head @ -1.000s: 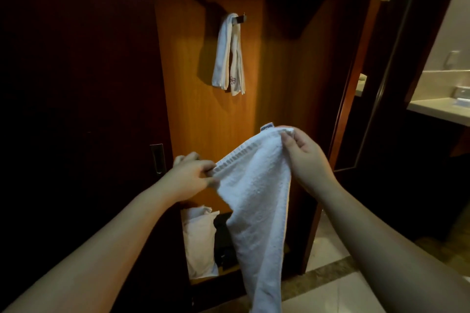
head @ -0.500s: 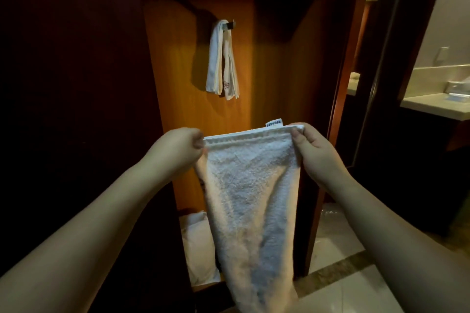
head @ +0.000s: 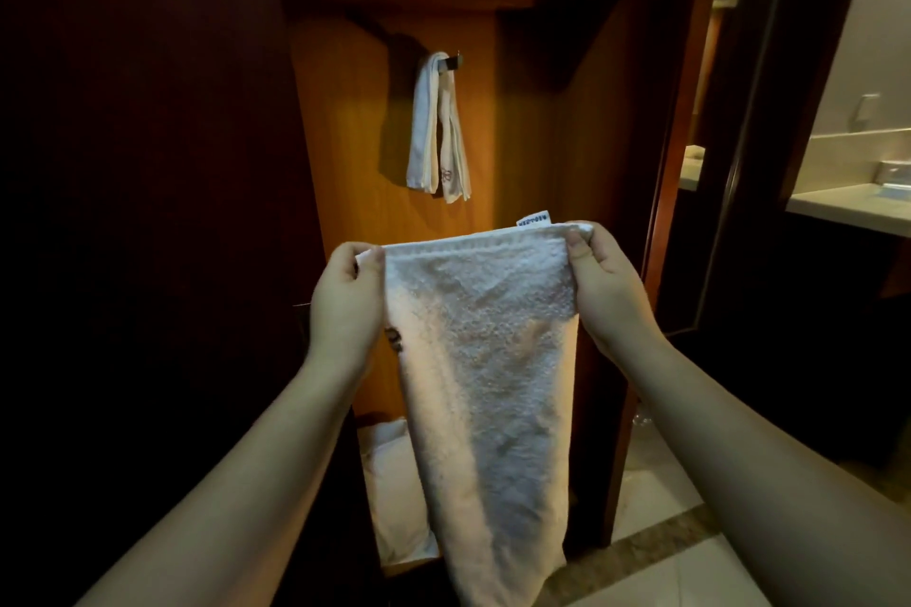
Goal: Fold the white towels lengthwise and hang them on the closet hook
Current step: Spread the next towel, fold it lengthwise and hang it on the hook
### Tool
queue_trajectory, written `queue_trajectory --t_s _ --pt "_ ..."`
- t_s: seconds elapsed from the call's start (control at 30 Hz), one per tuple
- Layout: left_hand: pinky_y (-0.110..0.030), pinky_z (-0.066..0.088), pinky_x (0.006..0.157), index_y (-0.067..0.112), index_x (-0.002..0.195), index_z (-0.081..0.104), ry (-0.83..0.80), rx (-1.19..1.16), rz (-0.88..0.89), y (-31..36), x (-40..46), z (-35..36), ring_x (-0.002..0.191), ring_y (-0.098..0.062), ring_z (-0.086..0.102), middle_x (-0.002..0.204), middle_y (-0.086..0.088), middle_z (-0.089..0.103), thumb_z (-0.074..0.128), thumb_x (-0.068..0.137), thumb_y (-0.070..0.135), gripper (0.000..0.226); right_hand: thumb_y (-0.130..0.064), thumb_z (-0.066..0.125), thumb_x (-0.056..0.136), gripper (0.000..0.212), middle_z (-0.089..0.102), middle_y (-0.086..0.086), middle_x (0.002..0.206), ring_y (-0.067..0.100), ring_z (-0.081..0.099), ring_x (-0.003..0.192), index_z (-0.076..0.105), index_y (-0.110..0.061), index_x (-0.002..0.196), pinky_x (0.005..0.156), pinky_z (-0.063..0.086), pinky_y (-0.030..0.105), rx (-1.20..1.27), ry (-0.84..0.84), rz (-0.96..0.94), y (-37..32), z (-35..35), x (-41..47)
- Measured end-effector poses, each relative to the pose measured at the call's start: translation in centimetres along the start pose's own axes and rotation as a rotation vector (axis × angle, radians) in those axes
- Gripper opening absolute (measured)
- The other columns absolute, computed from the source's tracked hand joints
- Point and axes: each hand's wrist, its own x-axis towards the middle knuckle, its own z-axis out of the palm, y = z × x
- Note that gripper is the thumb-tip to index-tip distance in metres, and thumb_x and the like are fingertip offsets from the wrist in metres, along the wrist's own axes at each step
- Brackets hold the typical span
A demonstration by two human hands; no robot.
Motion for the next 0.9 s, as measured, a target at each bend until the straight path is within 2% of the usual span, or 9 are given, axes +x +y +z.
queue_trajectory --t_s 0.1,0.23,0.33,0.4,0.5,0.57,0.73,0.83,0.9 --pt "-0.027 0.043 0.064 0.028 0.091 0.053 0.198 0.005 0.142 -0.5 -0.9 1.4 0.080 -0.007 0.058 0.090 0.007 0.061 0.042 0.103 0.035 0.018 -0.046 0.043 0.104 0.025 0.069 -0.021 0.096 -0.003 0.065 0.087 0.065 -0.045 0.091 0.069 0.046 0.012 -0.002 0.061 -0.023 -0.6 1.0 -0.1" --pt "-0.011 0.039 0.069 0.018 0.100 0.055 0.241 0.078 0.260 -1.1 -0.4 2.0 0.079 0.000 0.050 0.100 0.006 0.055 0.036 0.106 0.033 0.024 -0.044 0.042 0.106 0.025 0.067 -0.023 0.093 -0.004 0.063 0.085 0.064 -0.037 0.095 0.067 0.044 0.007 0.009 0.123 -0.046 -1.1 1.2 -0.1" --pt "0.000 0.033 0.069 0.010 0.106 0.060 0.279 0.056 0.232 -0.9 0.3 2.1 0.084 0.002 0.047 0.104 0.004 0.055 0.035 0.107 0.031 0.032 -0.044 0.041 0.106 0.025 0.065 -0.024 0.091 -0.005 0.062 0.083 0.062 -0.035 0.096 0.066 0.044 0.007 -0.013 0.135 -0.071 -1.3 1.4 -0.2" --pt "-0.004 0.036 0.068 0.013 0.105 0.060 0.264 0.079 0.256 -0.9 0.2 2.3 0.084 0.000 0.049 0.102 0.006 0.055 0.034 0.107 0.033 0.033 -0.045 0.039 0.106 0.025 0.064 -0.025 0.091 -0.005 0.062 0.081 0.061 -0.035 0.098 0.065 0.044 0.007 -0.018 0.168 -0.077 -1.3 1.5 -0.1" --pt "-0.010 0.035 0.057 0.011 0.100 0.058 0.235 0.204 0.431 -0.9 0.1 2.0 0.075 -0.001 0.045 0.092 0.007 0.052 0.033 0.106 0.036 0.036 -0.046 0.039 0.106 0.024 0.064 -0.027 0.090 -0.007 0.061 0.079 0.059 -0.038 0.097 0.063 0.043 0.006 -0.033 0.216 -0.074 -1.1 1.2 0.0" --pt "-0.012 0.033 0.055 0.007 0.099 0.058 0.233 0.241 0.469 -1.1 0.4 1.8 0.073 -0.002 0.043 0.090 0.005 0.051 0.034 0.106 0.033 0.037 -0.045 0.038 0.106 0.023 0.063 -0.029 0.089 -0.008 0.060 0.079 0.059 -0.039 0.097 0.063 0.043 0.006 -0.052 0.226 -0.087 -0.9 1.1 0.1" --pt "-0.006 0.034 0.060 0.003 0.096 0.059 0.194 0.214 0.497 -0.8 0.8 1.7 0.073 0.000 0.041 0.086 0.002 0.052 0.040 0.106 0.024 0.030 -0.046 0.038 0.106 0.023 0.063 -0.028 0.087 -0.007 0.060 0.077 0.058 -0.039 0.097 0.063 0.043 0.007 -0.069 0.248 -0.096 -0.6 1.0 0.4" --pt "-0.014 0.033 0.059 0.015 0.094 0.059 0.115 0.166 0.490 0.0 1.0 1.2 0.070 -0.001 0.046 0.081 0.009 0.055 0.044 0.105 0.026 0.022 -0.044 0.039 0.106 0.024 0.063 -0.026 0.086 -0.006 0.060 0.076 0.060 -0.035 0.099 0.062 0.043 0.008 -0.071 0.241 -0.082 -0.2 0.8 0.7" --pt "-0.010 0.040 0.060 0.031 0.093 0.055 0.098 0.035 0.400 0.4 1.2 0.9 0.071 0.004 0.056 0.078 0.015 0.059 0.052 0.100 0.038 0.011 -0.045 0.039 0.106 0.026 0.064 -0.023 0.087 -0.003 0.061 0.079 0.061 -0.032 0.101 0.064 0.044 0.012 -0.065 0.242 -0.076 -0.2 0.9 1.0"
